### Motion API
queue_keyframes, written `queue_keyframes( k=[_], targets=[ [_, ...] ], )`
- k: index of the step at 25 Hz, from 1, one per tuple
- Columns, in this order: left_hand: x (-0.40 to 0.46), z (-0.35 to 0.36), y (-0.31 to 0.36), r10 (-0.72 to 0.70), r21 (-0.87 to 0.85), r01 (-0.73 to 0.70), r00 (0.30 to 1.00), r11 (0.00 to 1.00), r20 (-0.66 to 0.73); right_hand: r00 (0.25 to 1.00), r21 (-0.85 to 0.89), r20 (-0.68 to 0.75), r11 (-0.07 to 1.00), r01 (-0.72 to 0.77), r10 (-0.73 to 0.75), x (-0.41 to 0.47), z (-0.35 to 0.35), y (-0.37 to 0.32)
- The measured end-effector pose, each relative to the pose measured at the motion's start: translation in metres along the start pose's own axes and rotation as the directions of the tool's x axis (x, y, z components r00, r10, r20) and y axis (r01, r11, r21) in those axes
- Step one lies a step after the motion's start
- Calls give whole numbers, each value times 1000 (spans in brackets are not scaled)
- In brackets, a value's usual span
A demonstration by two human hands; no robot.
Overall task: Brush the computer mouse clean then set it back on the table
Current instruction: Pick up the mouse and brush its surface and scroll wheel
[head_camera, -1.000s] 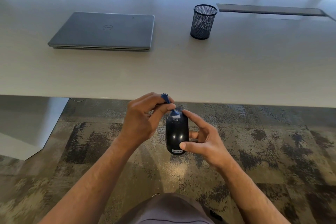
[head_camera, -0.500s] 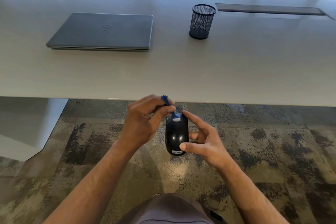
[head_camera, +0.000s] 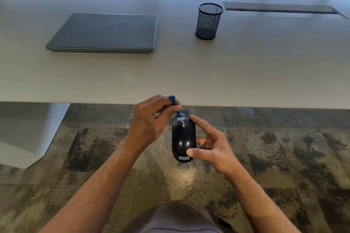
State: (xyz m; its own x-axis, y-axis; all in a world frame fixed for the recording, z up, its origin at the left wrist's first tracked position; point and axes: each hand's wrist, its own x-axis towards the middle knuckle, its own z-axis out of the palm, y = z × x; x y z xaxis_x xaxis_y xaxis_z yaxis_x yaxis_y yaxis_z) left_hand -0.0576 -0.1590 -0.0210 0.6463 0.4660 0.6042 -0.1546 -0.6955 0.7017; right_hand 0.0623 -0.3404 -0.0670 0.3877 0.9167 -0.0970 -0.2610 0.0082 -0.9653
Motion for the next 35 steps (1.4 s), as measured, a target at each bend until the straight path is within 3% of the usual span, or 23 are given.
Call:
queue_keyframes(
  k=[7,11,18,23,29,35],
  targets=[
    [1,-2,11,-23,-91,24,1000,996,18,1000,-12,-2,1000,0,0,1,-1,1],
    [-3,-1,9,-16,-40,19,998,999,56,1000,-5,-2,1000,-7,7,2,-2,2],
    [-4,-14,10,-70,32,71,997,997,-32,1000,-4,-10,1000,-15,15,1,-6,4],
    [-3,-5,19,22,2,-22,998,1000,59,1000,-9,0,1000,-4,4,3,-4,2],
    [-1,-14,15,-39,25,39,999,999,5,1000,-16,-7,1000,5,-5,-1,-5,-1],
    [-2,-3,20,49,7,-50,994,999,100,1000,-23,3,1000,9,-9,0,-1,-2]
  ],
)
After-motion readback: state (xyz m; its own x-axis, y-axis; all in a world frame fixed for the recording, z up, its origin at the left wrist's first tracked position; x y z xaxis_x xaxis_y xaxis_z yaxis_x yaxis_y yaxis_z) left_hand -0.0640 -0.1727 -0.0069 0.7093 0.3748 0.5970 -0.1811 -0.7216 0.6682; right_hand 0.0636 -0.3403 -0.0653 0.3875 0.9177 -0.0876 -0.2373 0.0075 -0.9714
